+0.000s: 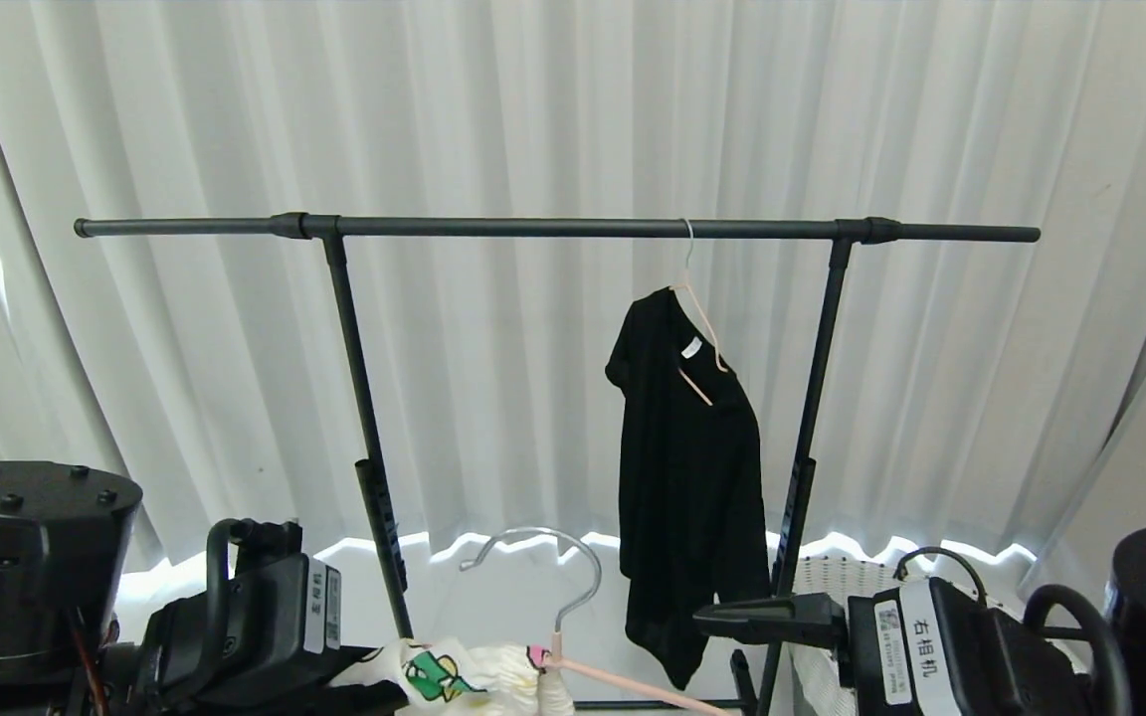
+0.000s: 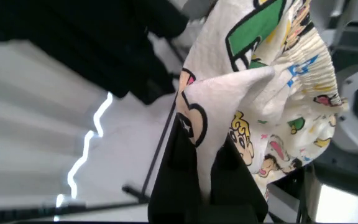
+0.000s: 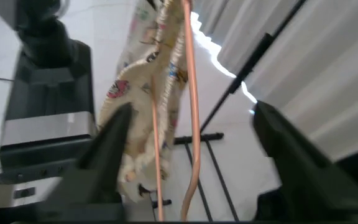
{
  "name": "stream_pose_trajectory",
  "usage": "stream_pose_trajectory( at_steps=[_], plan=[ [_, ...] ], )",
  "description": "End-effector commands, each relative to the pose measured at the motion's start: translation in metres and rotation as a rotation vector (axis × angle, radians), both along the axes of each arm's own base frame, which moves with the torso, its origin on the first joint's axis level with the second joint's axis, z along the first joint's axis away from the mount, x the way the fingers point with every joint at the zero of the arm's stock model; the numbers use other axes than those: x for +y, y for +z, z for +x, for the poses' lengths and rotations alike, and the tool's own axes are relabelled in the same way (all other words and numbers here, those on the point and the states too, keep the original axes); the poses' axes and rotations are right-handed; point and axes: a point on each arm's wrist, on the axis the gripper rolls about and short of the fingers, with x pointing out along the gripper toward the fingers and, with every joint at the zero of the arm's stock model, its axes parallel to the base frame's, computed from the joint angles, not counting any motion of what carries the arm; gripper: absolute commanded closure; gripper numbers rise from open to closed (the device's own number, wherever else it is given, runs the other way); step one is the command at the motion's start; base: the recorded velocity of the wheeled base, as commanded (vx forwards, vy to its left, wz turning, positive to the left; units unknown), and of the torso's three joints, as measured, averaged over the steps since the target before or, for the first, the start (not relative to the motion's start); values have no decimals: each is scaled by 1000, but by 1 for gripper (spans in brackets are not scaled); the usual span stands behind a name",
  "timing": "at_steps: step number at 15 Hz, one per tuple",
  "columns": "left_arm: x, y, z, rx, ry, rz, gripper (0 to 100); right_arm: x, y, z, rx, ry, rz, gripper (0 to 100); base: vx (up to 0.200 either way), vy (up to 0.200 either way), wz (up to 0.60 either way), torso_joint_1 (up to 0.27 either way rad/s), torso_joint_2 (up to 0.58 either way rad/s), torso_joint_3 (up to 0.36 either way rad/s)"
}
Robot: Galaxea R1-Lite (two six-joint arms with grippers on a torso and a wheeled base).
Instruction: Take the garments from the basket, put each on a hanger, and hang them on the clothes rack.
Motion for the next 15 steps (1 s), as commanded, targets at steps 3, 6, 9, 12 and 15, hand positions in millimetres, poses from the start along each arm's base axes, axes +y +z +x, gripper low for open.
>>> stream_pose_trajectory(
  at_steps=[3,6,9,12,15],
  plan=[
    [15,-12,2,0,219,115,100,-5,-10,-3,19,-5,-34,0,0,0,0,0,0,0],
    [18,9,13,8,337,15,100,-6,-26,-4,72,-5,-93,0,0,0,0,0,0,0],
    [14,36,26,-10,440,-78,100,4,-23,1,224,-54,-47,0,0,0,0,0,0,0],
    [14,47,25,-46,451,-113,100,15,-26,13,381,-148,-19,0,0,0,0,0,0,0],
    [13,54,26,-103,444,-155,100,48,-27,36,532,-382,75,0,0,0,0,0,0,0]
  ],
)
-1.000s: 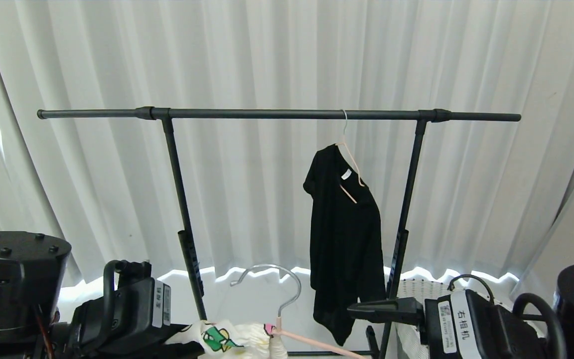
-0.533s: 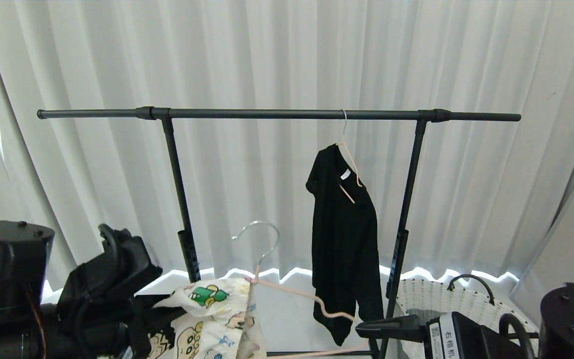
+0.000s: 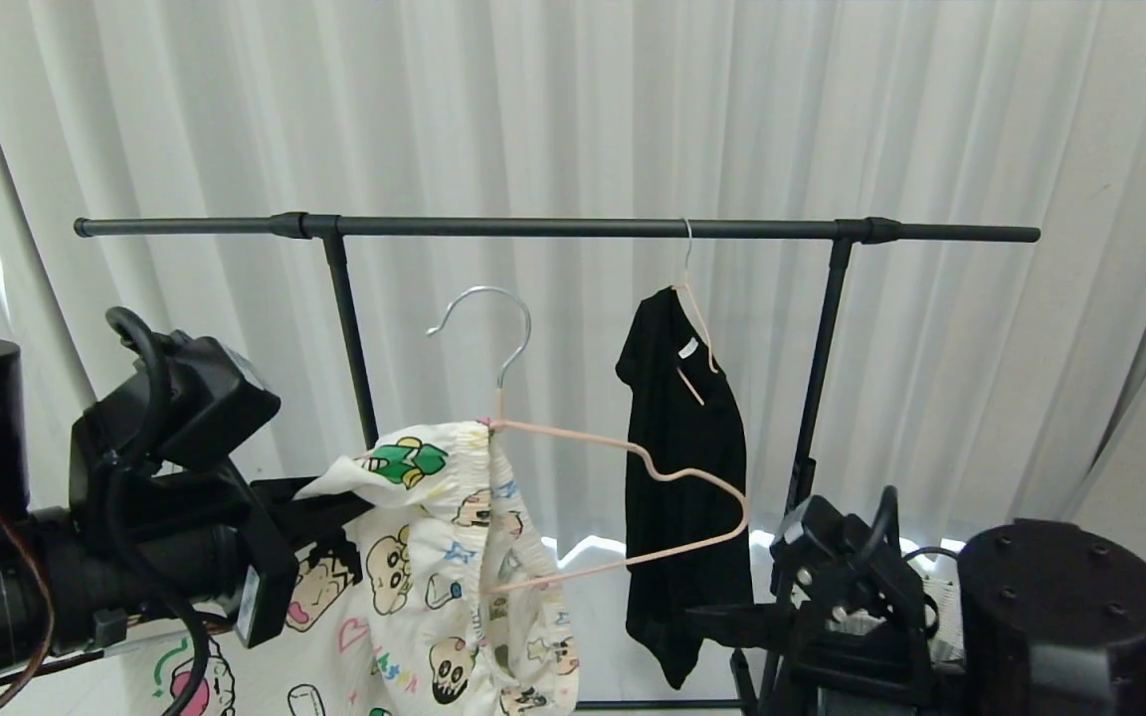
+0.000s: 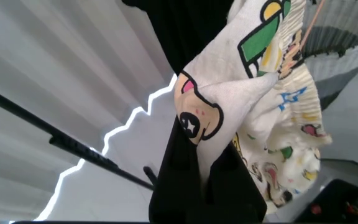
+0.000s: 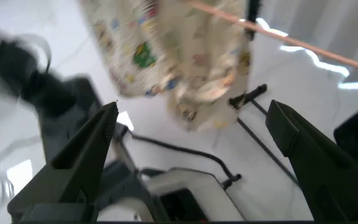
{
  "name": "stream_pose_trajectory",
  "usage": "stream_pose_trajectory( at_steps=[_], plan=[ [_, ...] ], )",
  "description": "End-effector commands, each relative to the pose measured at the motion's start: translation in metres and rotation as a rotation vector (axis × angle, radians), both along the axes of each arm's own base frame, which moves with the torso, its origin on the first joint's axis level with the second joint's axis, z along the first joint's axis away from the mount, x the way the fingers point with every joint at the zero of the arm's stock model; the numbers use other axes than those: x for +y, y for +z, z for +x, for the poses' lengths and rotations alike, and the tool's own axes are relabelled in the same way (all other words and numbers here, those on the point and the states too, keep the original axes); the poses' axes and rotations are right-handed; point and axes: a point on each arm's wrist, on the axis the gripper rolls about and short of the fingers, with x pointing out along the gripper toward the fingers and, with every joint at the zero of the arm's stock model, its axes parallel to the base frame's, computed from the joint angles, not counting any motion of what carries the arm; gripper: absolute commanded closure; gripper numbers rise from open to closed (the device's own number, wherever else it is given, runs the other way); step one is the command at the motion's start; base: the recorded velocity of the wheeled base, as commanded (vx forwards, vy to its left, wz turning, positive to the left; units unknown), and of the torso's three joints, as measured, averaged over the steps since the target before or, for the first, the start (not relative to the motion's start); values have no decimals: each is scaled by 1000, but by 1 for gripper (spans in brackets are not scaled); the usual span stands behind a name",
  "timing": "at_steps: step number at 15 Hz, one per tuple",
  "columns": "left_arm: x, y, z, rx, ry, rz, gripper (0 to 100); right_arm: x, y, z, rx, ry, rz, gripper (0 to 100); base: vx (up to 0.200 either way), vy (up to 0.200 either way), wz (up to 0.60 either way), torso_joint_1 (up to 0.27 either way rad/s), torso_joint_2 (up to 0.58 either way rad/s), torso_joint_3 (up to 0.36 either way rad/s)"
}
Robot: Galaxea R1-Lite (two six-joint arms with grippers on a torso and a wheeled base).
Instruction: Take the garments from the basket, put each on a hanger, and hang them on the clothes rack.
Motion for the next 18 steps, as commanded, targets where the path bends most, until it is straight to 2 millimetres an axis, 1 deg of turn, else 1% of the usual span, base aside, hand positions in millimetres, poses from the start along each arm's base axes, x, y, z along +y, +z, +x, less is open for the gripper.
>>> stream_pose_trajectory(
  at_steps=[1,2,3,5,9,11,13,14,15,16,18],
  plan=[
    [-1,4,2,-34,1,-22,100,34,-7,23,65,-160,25,0,0,0,0,0,0,0],
    [-3,6,8,-50,2,-30,100,47,-3,30,78,-223,62,0,0,0,0,0,0,0],
    [-5,8,13,-69,3,-36,100,55,-1,34,85,-237,85,0,0,0,0,0,0,0],
    [-7,14,18,-92,3,-45,100,64,-6,40,83,-255,76,0,0,0,0,0,0,0],
    [-8,19,18,-107,-3,-52,100,71,-29,47,72,-350,7,0,0,0,0,0,0,0],
    [-8,23,18,-111,3,-71,100,73,-43,52,57,-427,-41,0,0,0,0,0,0,0],
    [-9,26,20,-117,4,-78,100,73,-50,54,51,-459,-65,0,0,0,0,0,0,0],
    [-8,26,20,-116,8,-79,100,72,-53,57,45,-480,-76,0,0,0,0,0,0,0],
    [-7,25,21,-116,18,-77,100,66,-55,64,25,-517,-98,0,0,0,0,0,0,0],
    [-4,24,22,-114,50,-69,100,56,-58,76,2,-575,-131,0,0,0,0,0,0,0],
    [-2,21,22,-109,82,-58,100,38,-57,101,-42,-682,-160,0,0,0,0,0,0,0]
  ],
)
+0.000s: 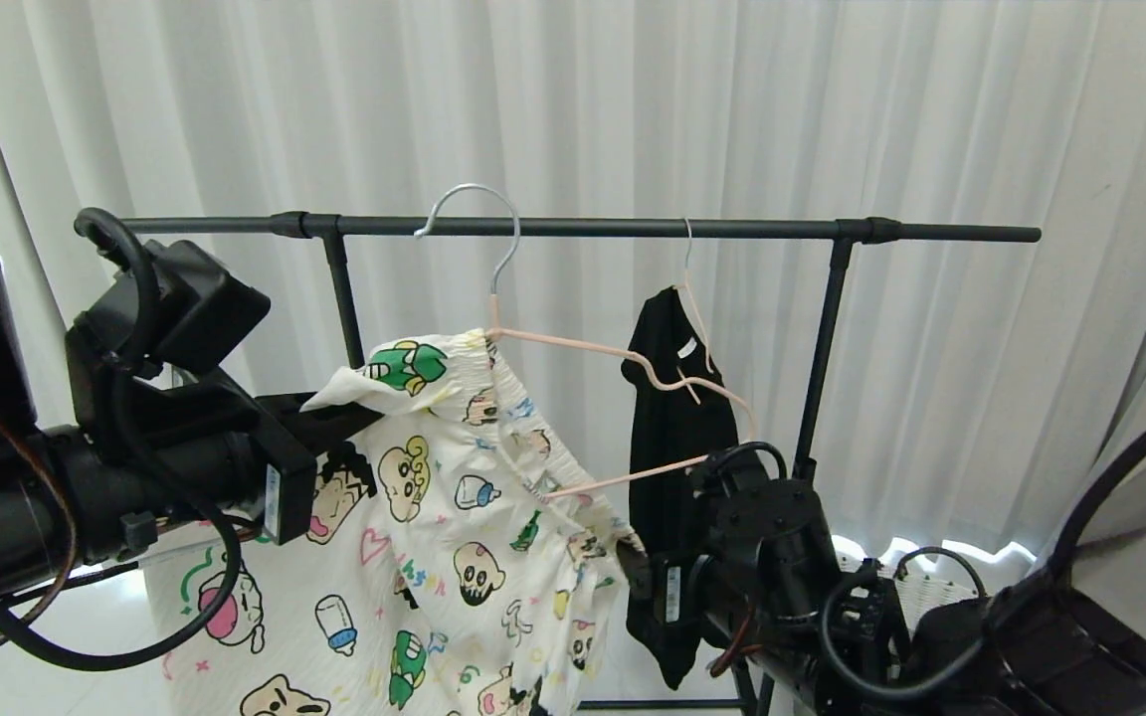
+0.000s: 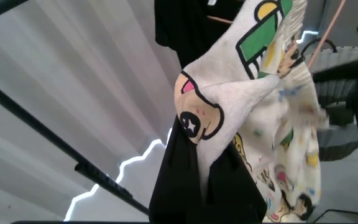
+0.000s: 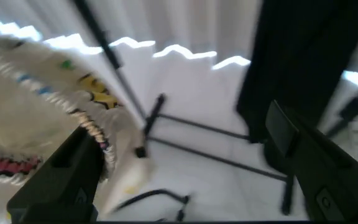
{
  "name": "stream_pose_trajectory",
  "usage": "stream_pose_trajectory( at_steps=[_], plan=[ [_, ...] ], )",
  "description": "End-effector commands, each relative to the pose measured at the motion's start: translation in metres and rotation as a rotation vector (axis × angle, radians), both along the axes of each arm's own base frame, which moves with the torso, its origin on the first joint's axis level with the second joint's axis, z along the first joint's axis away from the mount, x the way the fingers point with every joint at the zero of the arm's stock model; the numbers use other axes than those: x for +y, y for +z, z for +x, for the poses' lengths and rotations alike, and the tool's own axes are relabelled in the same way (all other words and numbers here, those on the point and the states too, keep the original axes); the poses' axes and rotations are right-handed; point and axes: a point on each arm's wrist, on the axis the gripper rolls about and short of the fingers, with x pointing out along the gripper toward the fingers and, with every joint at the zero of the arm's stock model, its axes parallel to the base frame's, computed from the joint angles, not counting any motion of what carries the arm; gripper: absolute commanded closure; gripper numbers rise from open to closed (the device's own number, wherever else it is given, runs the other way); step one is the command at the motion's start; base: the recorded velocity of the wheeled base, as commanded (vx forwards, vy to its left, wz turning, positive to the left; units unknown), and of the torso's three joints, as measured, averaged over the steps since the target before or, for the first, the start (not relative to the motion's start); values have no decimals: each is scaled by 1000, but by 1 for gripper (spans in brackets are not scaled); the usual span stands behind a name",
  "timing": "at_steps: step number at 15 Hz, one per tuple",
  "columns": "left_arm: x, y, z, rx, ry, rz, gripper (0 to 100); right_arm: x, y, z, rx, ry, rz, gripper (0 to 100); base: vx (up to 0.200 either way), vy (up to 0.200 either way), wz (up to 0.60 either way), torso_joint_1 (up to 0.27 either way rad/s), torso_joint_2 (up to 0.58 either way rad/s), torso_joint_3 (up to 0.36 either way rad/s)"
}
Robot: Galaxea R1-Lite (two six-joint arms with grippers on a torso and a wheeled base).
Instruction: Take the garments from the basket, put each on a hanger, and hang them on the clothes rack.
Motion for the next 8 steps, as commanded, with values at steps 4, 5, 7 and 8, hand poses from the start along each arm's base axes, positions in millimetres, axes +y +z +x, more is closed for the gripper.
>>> stream_pose_trajectory(
  at_steps=[4,5,7,8],
  plan=[
    [8,-8,1,-10,40,5,100,-47,9,55,-125,-180,-57,0,0,0,0,0,0,0],
    [10,-11,1,-16,47,6,100,-50,8,59,-129,-191,-69,0,0,0,0,0,0,0],
    [12,-20,0,-21,58,10,100,-58,10,65,-139,-217,-66,0,0,0,0,0,0,0],
    [14,-21,0,-24,66,18,100,-59,11,66,-142,-223,-65,0,0,0,0,0,0,0]
  ],
)
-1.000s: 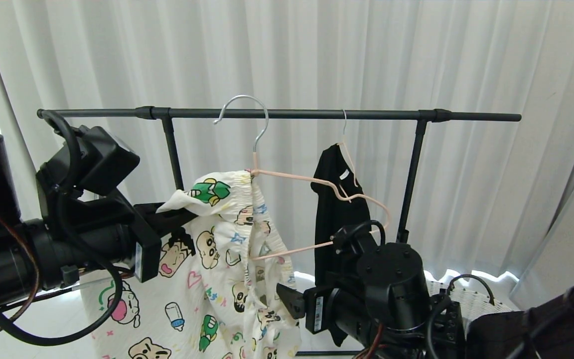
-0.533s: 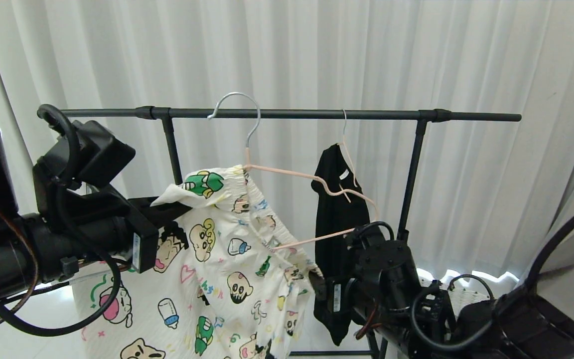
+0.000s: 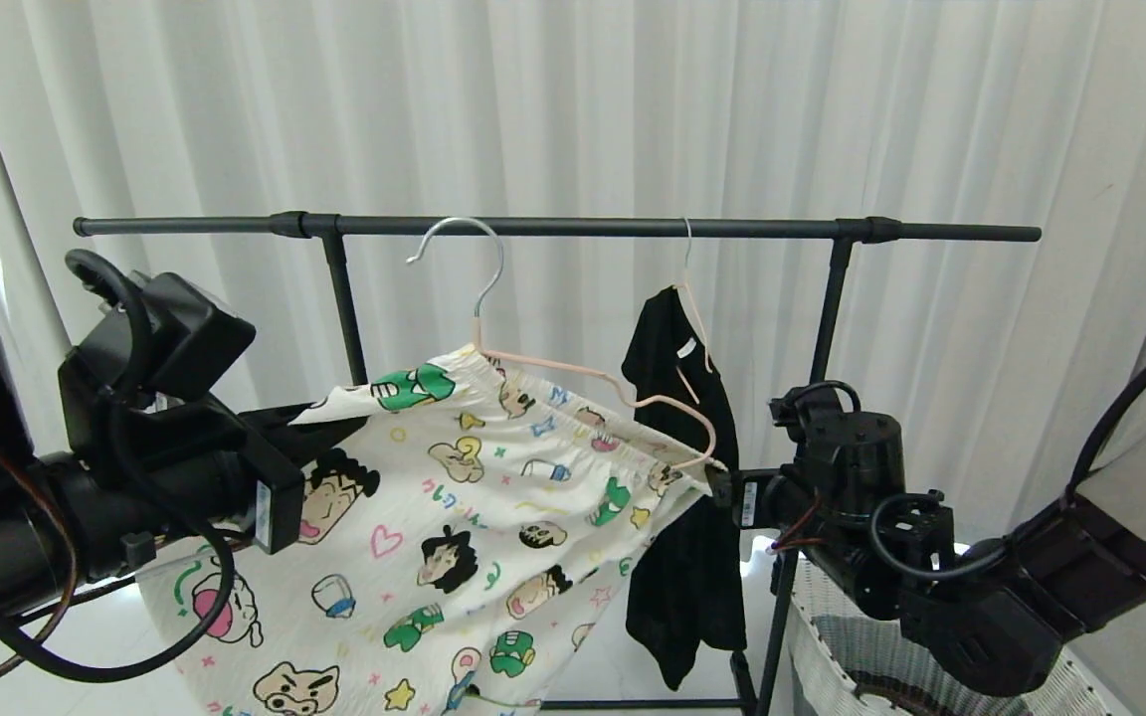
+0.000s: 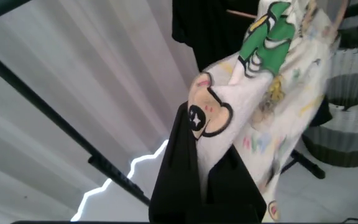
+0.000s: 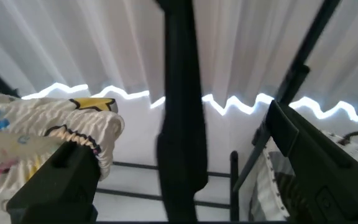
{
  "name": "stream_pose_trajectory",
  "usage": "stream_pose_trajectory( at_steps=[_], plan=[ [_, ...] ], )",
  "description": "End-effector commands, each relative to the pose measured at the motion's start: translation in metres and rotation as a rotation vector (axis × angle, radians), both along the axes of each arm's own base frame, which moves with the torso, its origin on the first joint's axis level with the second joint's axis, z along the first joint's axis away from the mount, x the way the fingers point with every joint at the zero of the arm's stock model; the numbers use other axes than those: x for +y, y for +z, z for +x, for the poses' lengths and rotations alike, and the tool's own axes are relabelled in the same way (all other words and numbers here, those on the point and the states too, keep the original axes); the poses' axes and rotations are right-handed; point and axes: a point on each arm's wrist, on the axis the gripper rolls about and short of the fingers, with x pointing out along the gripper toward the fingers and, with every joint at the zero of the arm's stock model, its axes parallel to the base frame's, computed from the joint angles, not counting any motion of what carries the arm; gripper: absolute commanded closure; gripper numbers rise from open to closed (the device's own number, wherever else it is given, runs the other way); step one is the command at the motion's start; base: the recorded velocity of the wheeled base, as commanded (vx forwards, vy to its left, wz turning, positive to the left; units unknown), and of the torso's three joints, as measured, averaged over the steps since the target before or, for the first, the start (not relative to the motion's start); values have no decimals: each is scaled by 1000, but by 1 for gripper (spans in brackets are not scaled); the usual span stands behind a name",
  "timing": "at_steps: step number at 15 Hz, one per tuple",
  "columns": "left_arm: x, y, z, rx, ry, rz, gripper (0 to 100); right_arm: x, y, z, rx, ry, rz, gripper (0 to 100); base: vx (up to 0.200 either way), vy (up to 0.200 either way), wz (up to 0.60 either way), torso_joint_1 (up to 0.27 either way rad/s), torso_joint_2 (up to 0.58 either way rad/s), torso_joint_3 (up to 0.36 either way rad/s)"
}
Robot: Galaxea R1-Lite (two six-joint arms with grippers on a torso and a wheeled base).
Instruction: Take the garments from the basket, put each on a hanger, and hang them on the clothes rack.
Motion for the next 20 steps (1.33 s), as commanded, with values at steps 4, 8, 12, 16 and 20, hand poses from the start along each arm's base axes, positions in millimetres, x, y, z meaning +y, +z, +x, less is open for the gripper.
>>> stream_pose_trajectory(
  at_steps=[4,8,12,16,20],
  plan=[
    [16,-23,4,6,42,147,100,-7,7,9,-42,-17,2,0,0,0,0,0,0,0],
    [16,-32,25,19,137,265,100,-4,24,3,-87,32,1,0,0,0,0,0,0,0],
    [-3,-46,62,-22,415,234,100,21,46,-30,-157,236,-23,0,0,0,0,0,0,0],
    [-30,-54,61,-6,518,139,100,59,50,-72,-178,406,-26,0,0,0,0,0,0,0],
    [-34,-52,58,-12,495,78,100,54,54,-73,-210,433,-67,0,0,0,0,0,0,0]
  ],
)
